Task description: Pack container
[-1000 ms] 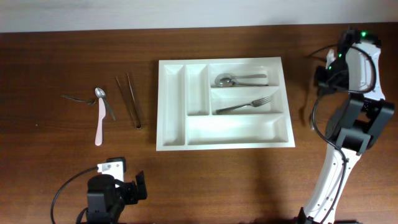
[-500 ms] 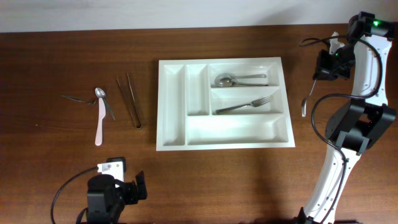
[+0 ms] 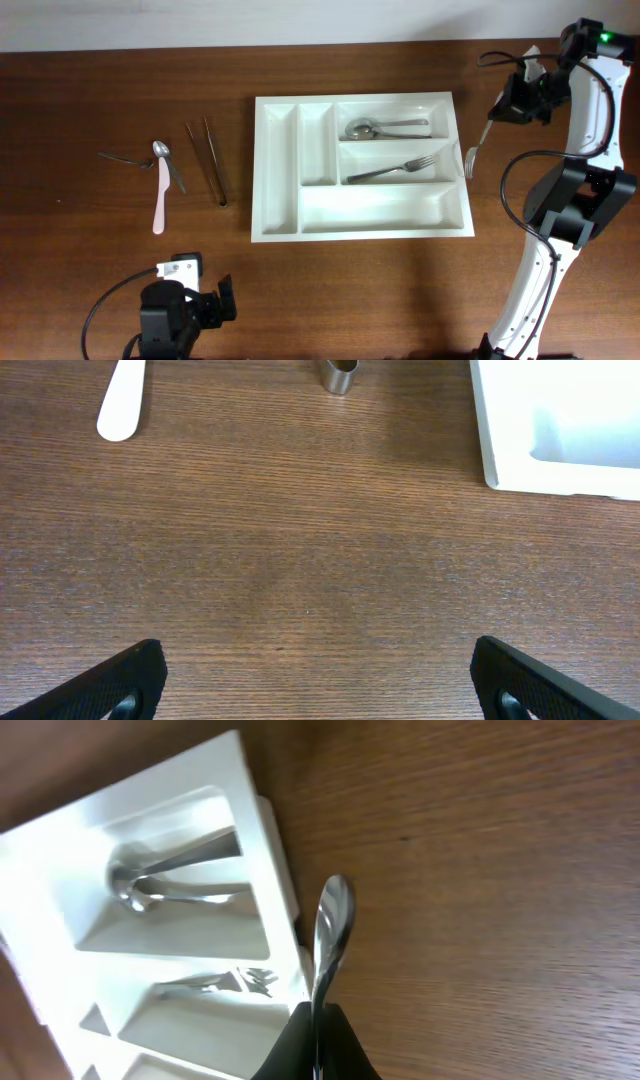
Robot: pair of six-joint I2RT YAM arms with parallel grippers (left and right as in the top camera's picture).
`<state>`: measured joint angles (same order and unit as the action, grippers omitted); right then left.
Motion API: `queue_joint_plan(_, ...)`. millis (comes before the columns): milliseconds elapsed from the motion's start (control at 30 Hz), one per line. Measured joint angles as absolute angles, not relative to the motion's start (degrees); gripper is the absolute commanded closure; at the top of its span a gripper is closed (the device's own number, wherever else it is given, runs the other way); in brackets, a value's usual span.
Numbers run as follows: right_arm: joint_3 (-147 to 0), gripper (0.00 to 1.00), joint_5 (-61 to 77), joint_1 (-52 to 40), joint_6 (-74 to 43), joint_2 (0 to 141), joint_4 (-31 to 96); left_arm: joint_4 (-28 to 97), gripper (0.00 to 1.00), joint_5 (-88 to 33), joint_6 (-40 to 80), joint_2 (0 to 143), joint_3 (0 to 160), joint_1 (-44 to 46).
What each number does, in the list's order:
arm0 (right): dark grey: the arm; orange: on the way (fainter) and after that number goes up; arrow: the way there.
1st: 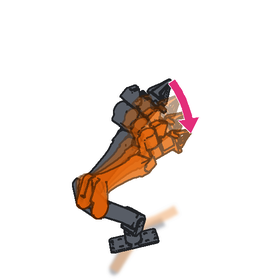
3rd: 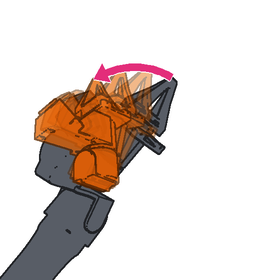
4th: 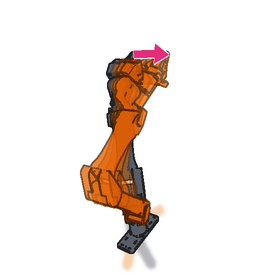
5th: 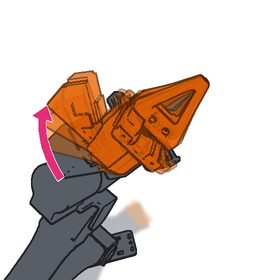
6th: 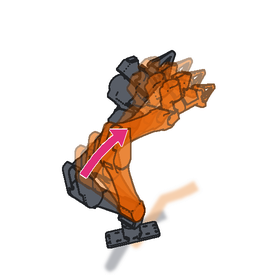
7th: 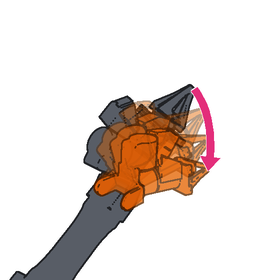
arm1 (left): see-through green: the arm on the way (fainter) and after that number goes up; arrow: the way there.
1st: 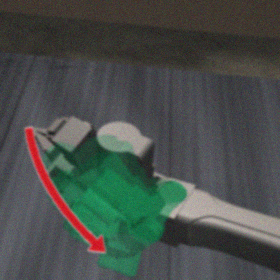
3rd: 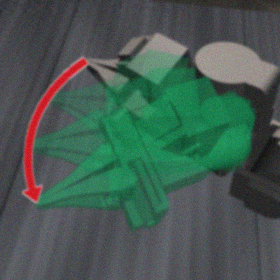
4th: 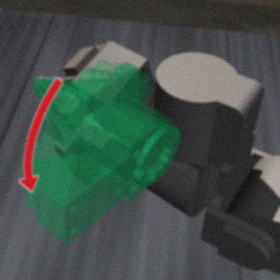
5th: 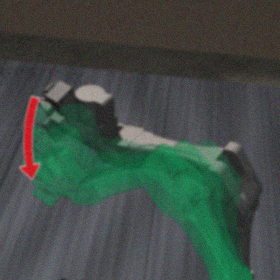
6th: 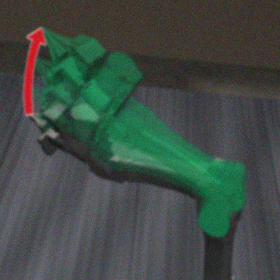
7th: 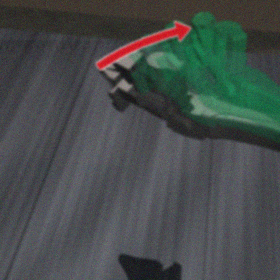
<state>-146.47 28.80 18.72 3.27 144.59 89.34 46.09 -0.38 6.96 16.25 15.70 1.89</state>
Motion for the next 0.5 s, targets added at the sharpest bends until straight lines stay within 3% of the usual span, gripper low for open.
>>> queue_joint_plan(300,-149.1,0.96,33.3,18.7,-0.1,144.6,89.3,46.1,0.01,-0.4,7.0,16.3,15.7,1.9)
queue_joint_plan(500,-149.4,0.96,34.0,17.6,-16.9,144.6,84.9,46.1,0.01,-0.4,7.0,16.3,15.7,1.9)
